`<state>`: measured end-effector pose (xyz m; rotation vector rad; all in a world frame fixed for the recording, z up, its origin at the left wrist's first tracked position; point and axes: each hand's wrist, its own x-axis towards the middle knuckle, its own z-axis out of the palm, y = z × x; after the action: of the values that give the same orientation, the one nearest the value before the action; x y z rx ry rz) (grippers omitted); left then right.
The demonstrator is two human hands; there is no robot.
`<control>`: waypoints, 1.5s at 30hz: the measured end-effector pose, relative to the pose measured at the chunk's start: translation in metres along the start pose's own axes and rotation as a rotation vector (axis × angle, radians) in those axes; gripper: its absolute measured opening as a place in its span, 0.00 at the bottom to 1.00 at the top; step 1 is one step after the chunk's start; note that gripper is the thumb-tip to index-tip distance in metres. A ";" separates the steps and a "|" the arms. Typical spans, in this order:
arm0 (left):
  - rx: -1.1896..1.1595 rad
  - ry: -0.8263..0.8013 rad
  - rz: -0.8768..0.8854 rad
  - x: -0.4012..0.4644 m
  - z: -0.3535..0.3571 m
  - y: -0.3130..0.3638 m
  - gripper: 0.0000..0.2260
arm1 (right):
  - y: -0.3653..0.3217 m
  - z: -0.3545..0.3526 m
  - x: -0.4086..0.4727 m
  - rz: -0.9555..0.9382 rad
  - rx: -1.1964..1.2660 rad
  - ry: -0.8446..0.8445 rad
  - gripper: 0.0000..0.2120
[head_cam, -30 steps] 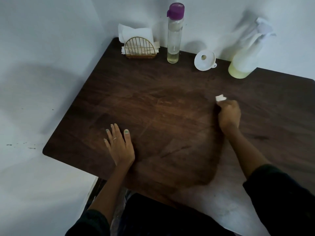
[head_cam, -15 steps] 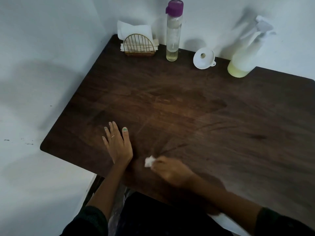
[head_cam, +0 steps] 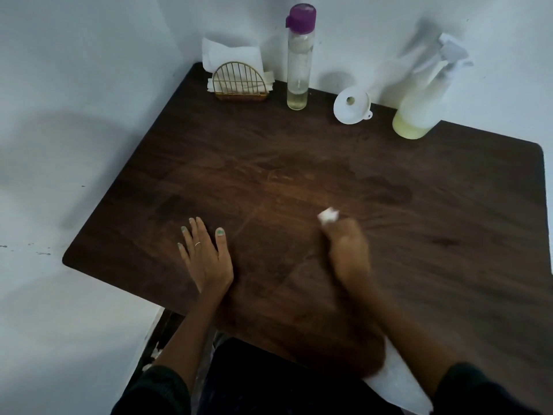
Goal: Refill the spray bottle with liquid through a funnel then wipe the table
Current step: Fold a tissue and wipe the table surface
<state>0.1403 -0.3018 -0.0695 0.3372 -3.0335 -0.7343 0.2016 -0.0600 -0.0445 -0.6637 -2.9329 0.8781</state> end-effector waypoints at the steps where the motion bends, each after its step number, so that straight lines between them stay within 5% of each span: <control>1: 0.000 0.001 0.000 0.000 0.000 0.000 0.32 | -0.010 0.017 -0.027 -0.133 -0.007 -0.056 0.09; 5: -0.001 0.001 -0.003 0.000 0.000 -0.001 0.32 | -0.026 0.042 -0.090 -0.734 0.042 -0.280 0.14; 6: -0.002 0.001 -0.002 0.000 0.000 -0.001 0.32 | -0.019 0.040 -0.084 -0.759 0.059 -0.314 0.15; 13: -0.010 0.003 0.015 0.000 0.000 -0.002 0.31 | 0.046 -0.035 0.047 -0.123 -0.120 0.085 0.09; 16: -0.020 0.000 0.013 0.000 -0.001 -0.002 0.31 | 0.045 -0.042 0.098 -0.047 -0.258 0.198 0.13; 20: -0.024 -0.007 0.013 0.001 -0.001 -0.002 0.31 | 0.001 -0.022 0.121 0.105 -0.154 0.221 0.11; 26: -0.016 -0.005 0.010 0.002 -0.001 -0.002 0.30 | -0.074 0.023 0.057 -0.228 -0.006 -0.043 0.08; 29: -0.009 -0.002 0.012 0.001 -0.001 -0.002 0.31 | -0.073 0.032 0.030 -0.500 -0.185 -0.162 0.08; 31: -0.008 -0.003 0.017 0.001 -0.002 -0.002 0.31 | -0.071 0.020 0.036 -0.374 -0.114 -0.305 0.09; 34: -0.009 -0.002 0.014 0.001 -0.001 -0.002 0.31 | -0.066 -0.008 0.059 0.062 0.285 -0.564 0.09; 37: -0.009 -0.005 0.017 0.000 -0.001 -0.002 0.31 | -0.054 -0.032 0.079 0.284 0.443 -0.628 0.12; 41: -0.001 -0.005 0.023 0.000 -0.001 -0.002 0.31 | -0.037 -0.024 0.094 0.330 0.308 -0.363 0.13; 45: 0.003 -0.009 0.021 0.001 0.000 -0.004 0.31 | -0.048 0.002 0.070 -0.001 0.104 0.028 0.08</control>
<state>0.1404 -0.3051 -0.0712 0.3023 -3.0424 -0.7321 0.1190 -0.0690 -0.0286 -0.6622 -2.8397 1.0047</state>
